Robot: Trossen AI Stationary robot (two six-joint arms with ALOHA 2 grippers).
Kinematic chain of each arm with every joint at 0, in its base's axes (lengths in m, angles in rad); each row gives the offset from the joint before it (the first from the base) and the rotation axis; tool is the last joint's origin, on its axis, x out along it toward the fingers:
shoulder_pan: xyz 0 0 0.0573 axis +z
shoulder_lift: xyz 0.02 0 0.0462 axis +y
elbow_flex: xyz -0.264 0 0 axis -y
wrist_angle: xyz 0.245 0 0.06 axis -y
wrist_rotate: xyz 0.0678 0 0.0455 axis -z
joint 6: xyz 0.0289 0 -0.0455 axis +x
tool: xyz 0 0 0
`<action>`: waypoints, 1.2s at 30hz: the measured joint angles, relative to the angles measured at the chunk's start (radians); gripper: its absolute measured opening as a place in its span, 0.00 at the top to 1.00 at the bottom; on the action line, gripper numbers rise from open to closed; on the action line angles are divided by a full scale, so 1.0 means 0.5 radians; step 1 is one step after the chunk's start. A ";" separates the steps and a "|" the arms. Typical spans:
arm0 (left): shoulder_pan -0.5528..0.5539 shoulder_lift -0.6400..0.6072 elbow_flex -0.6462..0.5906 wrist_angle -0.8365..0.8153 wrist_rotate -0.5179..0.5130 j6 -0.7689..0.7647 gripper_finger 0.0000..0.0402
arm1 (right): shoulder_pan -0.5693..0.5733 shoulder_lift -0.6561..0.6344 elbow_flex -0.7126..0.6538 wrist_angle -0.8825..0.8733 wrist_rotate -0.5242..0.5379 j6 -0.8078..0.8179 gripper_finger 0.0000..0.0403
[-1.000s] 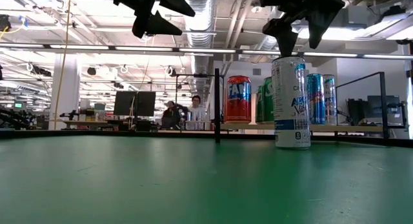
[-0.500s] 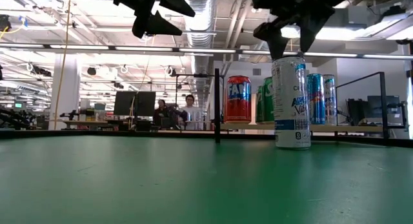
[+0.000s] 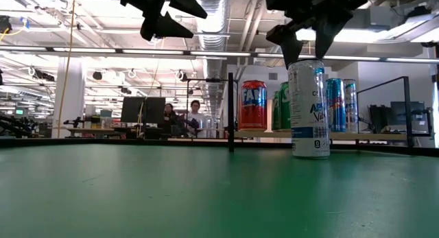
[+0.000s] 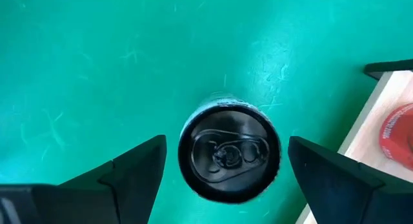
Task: Place canned beverage on shelf
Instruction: Put the white soda can on the shelf aligned with the other white soda can
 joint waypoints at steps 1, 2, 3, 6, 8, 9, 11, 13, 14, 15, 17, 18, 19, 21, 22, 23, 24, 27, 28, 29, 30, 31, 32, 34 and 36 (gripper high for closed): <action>0.000 0.000 0.000 0.000 0.001 0.001 0.18 | 0.000 -0.001 -0.015 0.008 0.000 0.002 0.14; 0.000 0.000 0.000 0.000 0.001 0.001 0.18 | 0.001 -0.001 -0.034 0.011 -0.003 0.010 0.15; 0.000 0.000 0.000 0.000 0.001 0.001 0.18 | 0.001 -0.001 -0.058 0.018 -0.009 0.023 0.15; -0.001 0.000 0.000 0.000 0.001 0.001 0.18 | -0.001 -0.001 -0.139 0.059 -0.058 0.068 0.17; -0.002 0.000 0.000 0.000 0.004 0.002 0.18 | -0.001 0.001 -0.158 0.072 -0.072 0.093 0.17; -0.002 0.000 0.000 0.000 0.004 0.002 0.18 | 0.000 0.002 -0.158 0.080 -0.076 0.098 0.18; -0.002 0.000 0.000 0.000 0.004 0.002 0.18 | 0.001 -0.001 -0.156 0.093 -0.065 0.100 0.18; -0.002 0.000 0.000 0.000 0.004 0.002 0.18 | 0.001 -0.005 -0.156 0.098 -0.051 0.104 0.18; -0.002 0.000 0.000 0.000 0.005 0.002 0.18 | 0.001 -0.008 -0.156 0.096 -0.049 0.109 0.18; -0.002 0.000 0.000 0.000 0.005 0.002 0.18 | 0.001 -0.013 -0.156 0.097 -0.048 0.117 0.18; -0.002 0.000 0.000 0.000 0.005 0.001 0.18 | 0.001 -0.016 -0.156 0.095 -0.044 0.145 0.20; -0.002 0.000 0.000 0.000 0.005 0.001 0.18 | 0.001 -0.016 -0.156 0.095 -0.042 0.154 0.22; -0.002 0.000 0.000 0.000 0.005 0.001 0.18 | 0.001 -0.016 -0.156 0.096 -0.038 0.163 0.23; -0.002 0.000 0.000 0.000 0.006 0.001 0.18 | 0.001 -0.016 -0.156 0.090 -0.034 0.183 0.27; -0.002 0.000 0.000 0.000 0.008 0.001 0.18 | 0.001 -0.016 -0.155 0.089 -0.032 0.200 0.29; -0.002 0.000 0.000 0.000 0.008 0.001 0.18 | 0.001 -0.016 -0.154 0.083 -0.030 0.216 0.30; -0.002 0.000 0.000 0.000 0.010 0.001 0.18 | 0.001 -0.016 -0.152 0.066 -0.022 0.233 0.31; -0.001 0.000 0.000 0.000 0.010 0.001 0.18 | 0.000 -0.028 -0.125 -0.035 0.023 0.275 0.31; -0.001 0.000 0.000 0.000 0.010 0.001 0.18 | -0.006 -0.042 -0.117 -0.063 0.034 0.286 0.31; -0.001 0.000 0.000 0.000 0.010 0.000 0.18 | -0.011 -0.063 -0.105 -0.081 0.051 0.302 0.31; -0.001 0.000 0.000 0.000 0.009 0.000 0.18 | -0.021 -0.104 -0.102 -0.092 0.061 0.317 0.31; -0.001 0.000 0.000 0.000 0.009 0.000 0.18 | -0.039 -0.152 -0.102 -0.094 0.062 0.330 0.31; -0.001 0.000 0.000 0.002 0.008 0.000 0.18 | -0.057 -0.197 -0.100 -0.101 0.061 0.349 0.31; -0.001 0.000 0.000 0.008 0.005 -0.001 0.18 | -0.107 -0.292 -0.096 -0.140 0.062 0.391 0.31; -0.001 0.000 0.000 0.008 0.003 -0.019 0.18 | -0.171 -0.391 -0.097 -0.212 0.059 0.437 0.31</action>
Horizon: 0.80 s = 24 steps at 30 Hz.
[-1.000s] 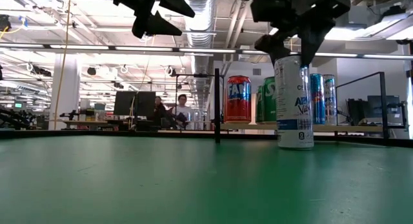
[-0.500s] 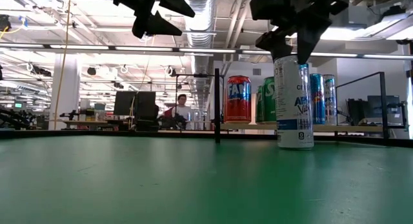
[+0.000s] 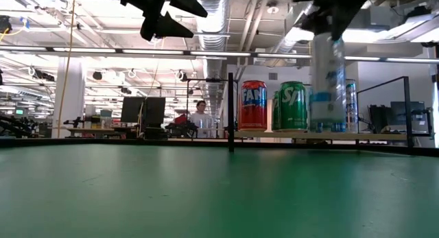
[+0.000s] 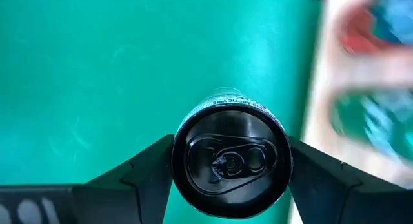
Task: Place canned beverage on shelf
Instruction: Put the white soda can on the shelf aligned with the other white soda can
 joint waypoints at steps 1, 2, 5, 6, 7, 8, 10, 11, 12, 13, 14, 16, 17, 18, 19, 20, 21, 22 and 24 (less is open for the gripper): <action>0.001 0.000 0.000 0.001 0.000 -0.013 0.18 | -0.032 -0.057 0.000 -0.037 0.000 0.025 0.31; 0.001 0.000 0.000 0.001 0.000 -0.028 0.18 | -0.068 -0.116 0.000 -0.074 0.002 0.043 0.31; 0.001 0.000 0.000 0.007 0.000 -0.067 0.18 | -0.174 -0.297 0.000 -0.170 0.003 0.082 0.31; 0.001 0.000 0.000 0.008 0.000 -0.080 0.18 | -0.209 -0.351 0.000 -0.209 0.007 0.091 0.31; 0.001 0.000 0.000 0.008 0.000 -0.087 0.18 | -0.243 -0.396 0.000 -0.252 0.006 0.098 0.31; 0.001 0.000 0.000 0.008 0.000 -0.099 0.18 | -0.281 -0.443 -0.001 -0.287 0.003 0.106 0.31; 0.001 0.000 0.000 0.011 0.000 -0.121 0.18 | -0.357 -0.528 -0.001 -0.328 0.003 0.120 0.31; 0.001 0.000 0.000 0.018 0.000 -0.122 0.18 | -0.399 -0.567 -0.001 -0.345 0.004 0.120 0.31; 0.001 0.000 0.000 0.028 0.001 -0.123 0.18 | -0.443 -0.600 -0.001 -0.366 0.015 0.120 0.31; 0.001 0.000 0.000 0.042 0.003 -0.123 0.18 | -0.482 -0.627 -0.001 -0.388 0.042 0.119 0.31; 0.001 0.000 0.000 0.058 0.010 -0.125 0.18 | -0.521 -0.649 -0.001 -0.401 0.063 0.118 0.31; 0.001 0.000 0.001 0.080 0.010 -0.130 0.18 | -0.602 -0.682 -0.001 -0.406 0.071 0.102 0.31; 0.001 0.000 0.001 0.093 0.011 -0.130 0.18 | -0.643 -0.695 -0.001 -0.406 0.068 0.077 0.31; 0.001 0.000 0.001 0.111 0.012 -0.130 0.18 | -0.684 -0.703 -0.001 -0.411 0.068 0.048 0.31; 0.001 0.000 0.001 0.128 0.018 -0.131 0.18 | -0.722 -0.708 -0.001 -0.421 0.064 0.022 0.31; 0.001 0.000 0.001 0.145 0.023 -0.131 0.18 | -0.762 -0.709 -0.001 -0.431 0.055 -0.001 0.31; 0.001 0.000 0.002 0.151 0.035 -0.136 0.18 | -0.801 -0.709 -0.001 -0.438 0.048 -0.027 0.31; 0.001 0.000 0.002 0.149 0.036 -0.148 0.18 | -0.841 -0.708 -0.001 -0.441 0.048 -0.058 0.31; 0.001 0.000 0.002 0.144 0.037 -0.167 0.18 | -0.921 -0.703 -0.001 -0.442 0.053 -0.117 0.31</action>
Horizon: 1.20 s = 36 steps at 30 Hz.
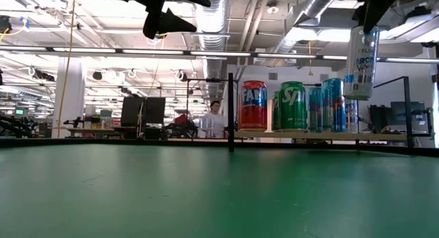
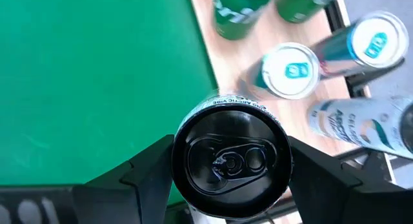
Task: Place canned beverage on shelf
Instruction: Put the white soda can on the shelf aligned with the other white soda can
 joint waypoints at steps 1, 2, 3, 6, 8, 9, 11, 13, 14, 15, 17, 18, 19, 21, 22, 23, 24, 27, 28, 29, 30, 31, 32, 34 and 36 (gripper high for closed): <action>0.000 0.000 0.000 0.000 0.001 -0.007 0.18 | -0.037 0.006 0.000 -0.003 -0.001 -0.021 0.31; 0.000 0.000 0.000 0.001 0.005 -0.014 0.18 | -0.075 0.013 0.000 -0.004 -0.002 -0.040 0.31; 0.000 0.000 0.000 0.001 0.018 -0.021 0.18 | -0.115 0.024 0.000 -0.004 -0.002 -0.066 0.31; 0.000 0.000 0.000 0.000 0.018 -0.031 0.18 | -0.213 0.069 0.000 -0.002 -0.004 -0.146 0.31; 0.000 0.000 0.000 0.000 0.019 -0.033 0.18 | -0.246 0.108 0.000 -0.001 -0.004 -0.160 0.31; 0.000 0.000 0.000 0.000 0.019 -0.034 0.18 | -0.248 0.123 -0.001 0.001 -0.003 -0.164 0.31; 0.000 0.000 0.000 -0.001 0.019 -0.035 0.18 | -0.247 0.138 -0.001 0.004 -0.004 -0.170 0.31; 0.000 0.000 0.000 -0.001 0.019 -0.035 0.18 | -0.246 0.140 -0.001 0.001 -0.011 -0.178 0.31; 0.000 0.000 0.000 -0.001 0.020 -0.035 0.18 | -0.246 0.140 -0.004 0.003 -0.014 -0.181 0.31; 0.000 0.000 0.000 -0.001 0.020 -0.035 0.18 | -0.247 0.140 -0.016 0.015 -0.014 -0.187 0.31; 0.000 0.000 0.000 -0.001 0.020 -0.033 0.18 | -0.253 0.141 -0.037 0.023 -0.007 -0.193 0.31; 0.000 0.000 0.000 -0.002 0.020 -0.027 0.18 | -0.264 0.141 -0.049 0.025 -0.006 -0.197 0.31; 0.000 0.000 0.000 -0.002 0.020 -0.023 0.18 | -0.278 0.141 -0.062 0.027 -0.006 -0.204 0.31; 0.000 0.000 0.000 -0.002 0.020 -0.021 0.18 | -0.309 0.154 -0.066 0.033 -0.006 -0.206 0.31; 0.000 0.000 0.000 -0.002 0.020 -0.019 0.18 | -0.322 0.162 -0.066 0.045 -0.006 -0.207 0.31; 0.000 0.000 0.000 -0.002 0.019 -0.010 0.18 | -0.334 0.170 -0.066 0.055 -0.004 -0.207 0.31; 0.000 0.000 0.000 -0.002 0.017 0.001 0.18 | -0.347 0.176 -0.066 0.060 -0.003 -0.207 0.31; 0.000 0.000 0.000 -0.002 0.017 0.010 0.18 | -0.393 0.193 -0.066 0.076 0.021 -0.207 0.31; 0.000 0.000 0.000 -0.002 0.017 0.010 0.18 | -0.403 0.202 -0.066 0.078 0.040 -0.205 0.31; 0.000 0.000 0.000 -0.002 0.017 0.010 0.18 | -0.413 0.208 -0.066 0.077 0.067 -0.199 0.31; 0.000 0.000 0.000 -0.002 0.017 0.010 0.18 | -0.420 0.210 -0.066 0.073 0.097 -0.191 0.31; 0.000 0.000 0.000 -0.002 0.018 0.010 0.18 | -0.432 0.211 -0.066 0.066 0.117 -0.189 0.31; 0.000 0.000 0.000 -0.002 0.022 0.010 0.18 | -0.447 0.209 -0.066 0.053 0.125 -0.185 0.31; 0.000 0.000 0.000 -0.002 0.049 0.009 0.18 | -0.475 0.208 -0.066 0.017 0.145 -0.167 0.31; 0.000 0.000 0.000 -0.002 0.064 0.008 0.18 | -0.508 0.208 -0.066 0.015 0.189 -0.160 0.31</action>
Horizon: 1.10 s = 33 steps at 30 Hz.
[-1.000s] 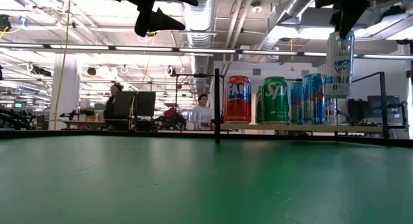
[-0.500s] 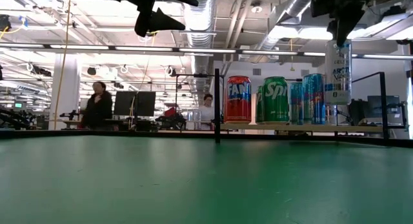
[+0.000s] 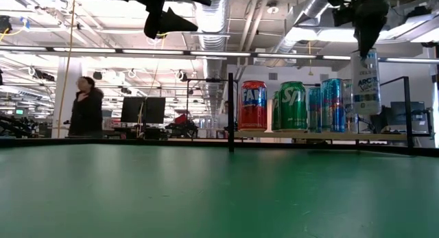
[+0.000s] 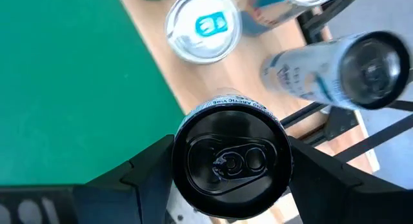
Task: Place canned beverage on shelf
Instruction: Put the white soda can on the shelf aligned with the other white soda can
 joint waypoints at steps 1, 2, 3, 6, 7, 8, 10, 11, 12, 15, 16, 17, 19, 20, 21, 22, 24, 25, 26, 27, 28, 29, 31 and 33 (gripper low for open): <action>0.000 0.000 0.000 -0.001 0.002 0.000 0.18 | -0.014 -0.001 0.000 0.020 0.004 -0.003 0.31; 0.000 0.000 0.000 -0.001 0.002 0.000 0.18 | -0.027 -0.001 0.000 0.048 0.004 -0.004 0.31; 0.000 0.000 0.000 -0.001 0.003 0.000 0.18 | -0.040 0.000 0.000 0.071 0.004 -0.010 0.31; 0.000 0.000 0.000 -0.001 -0.001 0.009 0.18 | -0.070 0.026 0.000 0.098 0.009 -0.023 0.31; 0.000 0.000 0.000 -0.001 -0.002 0.013 0.18 | -0.085 0.038 0.000 0.112 -0.006 -0.029 0.31; 0.000 0.000 0.000 0.000 -0.002 0.019 0.18 | -0.099 0.051 0.000 0.124 -0.024 -0.045 0.31; 0.000 0.000 0.000 0.000 -0.002 0.020 0.18 | -0.116 0.073 0.000 0.136 -0.035 -0.063 0.31; 0.000 0.000 0.000 0.000 -0.002 0.021 0.18 | -0.116 0.081 0.000 0.144 -0.032 -0.068 0.31; 0.000 0.000 0.000 0.000 -0.002 0.023 0.18 | -0.117 0.083 -0.002 0.156 -0.032 -0.083 0.31; 0.000 0.000 0.000 0.000 -0.001 0.023 0.18 | -0.157 0.062 -0.076 0.205 -0.028 -0.130 0.31; 0.000 0.000 0.000 0.000 0.001 0.024 0.18 | -0.178 0.043 -0.126 0.225 -0.033 -0.132 0.31; 0.000 0.000 0.000 0.000 0.001 0.023 0.18 | -0.201 0.017 -0.180 0.248 -0.054 -0.141 0.31; 0.000 0.000 0.000 0.000 0.001 0.024 0.18 | -0.239 -0.043 -0.284 0.290 -0.068 -0.160 0.31; 0.000 0.000 0.000 0.000 0.001 0.024 0.18 | -0.252 -0.072 -0.328 0.310 -0.060 -0.171 0.31; 0.000 0.000 0.000 0.000 0.002 0.023 0.18 | -0.261 -0.093 -0.359 0.328 -0.052 -0.180 0.31; 0.000 0.000 0.000 0.000 0.002 0.023 0.18 | -0.265 -0.111 -0.388 0.360 -0.051 -0.192 0.31; 0.000 0.000 0.000 0.000 0.002 0.023 0.18 | -0.273 -0.126 -0.418 0.407 -0.053 -0.200 0.31; 0.000 0.000 0.000 0.001 0.002 0.023 0.18 | -0.271 -0.125 -0.422 0.407 -0.056 -0.197 0.31; 0.000 0.000 0.000 0.000 0.002 0.023 0.18 | -0.271 -0.122 -0.422 0.404 -0.064 -0.189 0.31; 0.000 0.000 0.000 0.001 0.003 0.023 0.18 | -0.272 -0.119 -0.423 0.404 -0.071 -0.180 0.31; 0.000 0.000 0.000 0.000 0.002 0.022 0.18 | -0.272 -0.110 -0.423 0.405 -0.072 -0.173 0.31; 0.000 0.000 0.000 0.000 0.003 0.022 0.18 | -0.273 -0.101 -0.423 0.404 -0.072 -0.171 0.31; 0.000 0.000 0.000 0.001 0.002 0.020 0.18 | -0.273 -0.075 -0.423 0.405 -0.072 -0.170 0.31; 0.000 0.000 0.000 0.001 0.003 0.008 0.18 | -0.273 -0.054 -0.421 0.410 -0.078 -0.176 0.31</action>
